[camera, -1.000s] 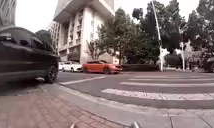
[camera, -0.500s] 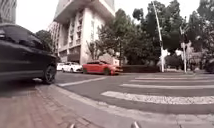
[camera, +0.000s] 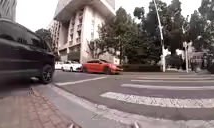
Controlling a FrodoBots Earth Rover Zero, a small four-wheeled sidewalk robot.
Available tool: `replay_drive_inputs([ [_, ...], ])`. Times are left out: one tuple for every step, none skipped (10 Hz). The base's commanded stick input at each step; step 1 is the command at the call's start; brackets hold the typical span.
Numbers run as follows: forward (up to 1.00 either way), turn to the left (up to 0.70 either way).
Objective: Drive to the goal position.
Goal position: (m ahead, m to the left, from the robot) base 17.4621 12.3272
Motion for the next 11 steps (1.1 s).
replay_drive_inputs([
  [0.45,0.27],
  [0.45,0.27],
  [0.45,0.27],
  [0.45,0.18],
  [0.45,0.01],
  [0.45,0.0],
  [0.45,0.0],
  [0.45,0.0],
  [0.45,0.0],
  [0.45,0.0],
  [0.45,0.0],
])
